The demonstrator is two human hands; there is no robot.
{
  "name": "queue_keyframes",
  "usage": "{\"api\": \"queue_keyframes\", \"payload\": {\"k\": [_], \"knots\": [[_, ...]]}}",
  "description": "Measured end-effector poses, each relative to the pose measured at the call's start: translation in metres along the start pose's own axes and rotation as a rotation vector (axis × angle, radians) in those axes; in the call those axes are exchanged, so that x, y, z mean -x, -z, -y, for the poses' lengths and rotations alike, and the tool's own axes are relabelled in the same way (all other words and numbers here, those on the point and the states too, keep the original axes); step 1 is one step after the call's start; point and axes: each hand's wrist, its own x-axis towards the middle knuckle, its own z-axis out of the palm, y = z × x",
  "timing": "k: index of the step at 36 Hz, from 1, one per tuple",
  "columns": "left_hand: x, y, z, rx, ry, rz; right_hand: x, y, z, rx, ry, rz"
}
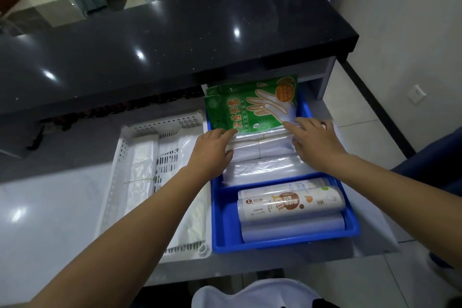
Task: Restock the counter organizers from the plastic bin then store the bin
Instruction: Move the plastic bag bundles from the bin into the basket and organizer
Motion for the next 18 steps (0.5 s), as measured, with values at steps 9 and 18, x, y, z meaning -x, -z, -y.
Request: {"api": "queue_keyframes", "payload": {"k": [9, 18], "knots": [[0.008, 0.002, -0.003, -0.018, 0.026, -0.024, 0.008, 0.004, 0.010, 0.000, -0.002, -0.003], [0.010, 0.004, -0.014, 0.023, 0.061, -0.051, 0.010, 0.015, 0.024, 0.003, -0.012, -0.009]]}}
